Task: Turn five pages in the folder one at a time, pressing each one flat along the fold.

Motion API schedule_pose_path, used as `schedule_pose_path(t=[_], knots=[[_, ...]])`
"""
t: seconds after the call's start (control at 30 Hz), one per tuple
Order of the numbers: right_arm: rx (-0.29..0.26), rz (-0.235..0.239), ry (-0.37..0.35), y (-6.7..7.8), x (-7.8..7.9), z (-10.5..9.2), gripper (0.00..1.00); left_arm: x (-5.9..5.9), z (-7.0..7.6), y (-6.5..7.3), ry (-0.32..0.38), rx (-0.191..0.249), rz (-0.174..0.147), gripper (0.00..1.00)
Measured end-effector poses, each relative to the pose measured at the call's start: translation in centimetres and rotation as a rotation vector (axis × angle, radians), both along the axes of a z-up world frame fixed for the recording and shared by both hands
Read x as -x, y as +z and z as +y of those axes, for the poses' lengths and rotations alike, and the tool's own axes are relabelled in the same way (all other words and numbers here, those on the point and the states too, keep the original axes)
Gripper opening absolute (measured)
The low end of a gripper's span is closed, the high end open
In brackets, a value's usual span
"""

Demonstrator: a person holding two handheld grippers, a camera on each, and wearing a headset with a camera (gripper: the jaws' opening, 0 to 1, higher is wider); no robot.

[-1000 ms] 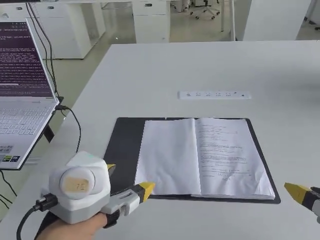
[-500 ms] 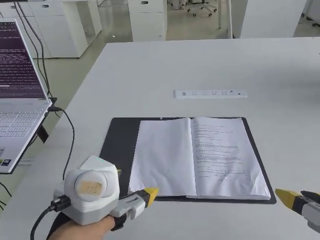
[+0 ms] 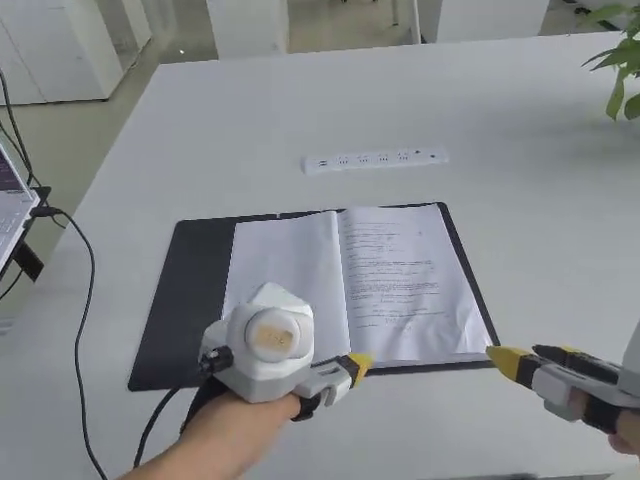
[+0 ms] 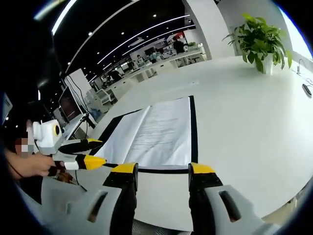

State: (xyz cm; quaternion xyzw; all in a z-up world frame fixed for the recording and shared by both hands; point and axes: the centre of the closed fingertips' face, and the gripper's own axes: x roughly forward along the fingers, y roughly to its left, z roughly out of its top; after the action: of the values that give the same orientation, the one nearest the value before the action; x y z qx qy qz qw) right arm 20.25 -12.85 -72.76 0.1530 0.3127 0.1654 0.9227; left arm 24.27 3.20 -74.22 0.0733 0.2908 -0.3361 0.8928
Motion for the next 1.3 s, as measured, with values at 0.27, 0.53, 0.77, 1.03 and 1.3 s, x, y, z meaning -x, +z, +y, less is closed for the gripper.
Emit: schedule_pose_path(t=[0.27,0.53,0.77,1.03,1.3], knots=[[-0.034,-0.002,-0.003,-0.5,-0.6,0.3,0.39,-1.8,-6.4,-1.7,-0.083,0.02,-0.023,0.51],[-0.067,0.002,-0.045,-1.4,-1.3,-1.0,0.37,-3.6,-9.7,-3.8,-0.103,0.004,-0.012,0.49],[-0.1,0.006,-0.056,-2.3,-2.2,-1.2,0.37,-4.3,-10.2,-5.4,-0.083,-0.024,0.004,0.48],[-0.125,0.017,-0.055,-3.2,-3.1,-0.9,0.36,-4.6,-9.9,-6.5,-0.061,-0.061,-0.018,0.44],[-0.14,0.019,-0.055,-3.6,-3.6,-0.7,0.36,-4.6,-9.7,-6.7,-0.051,-0.04,-0.057,0.44]])
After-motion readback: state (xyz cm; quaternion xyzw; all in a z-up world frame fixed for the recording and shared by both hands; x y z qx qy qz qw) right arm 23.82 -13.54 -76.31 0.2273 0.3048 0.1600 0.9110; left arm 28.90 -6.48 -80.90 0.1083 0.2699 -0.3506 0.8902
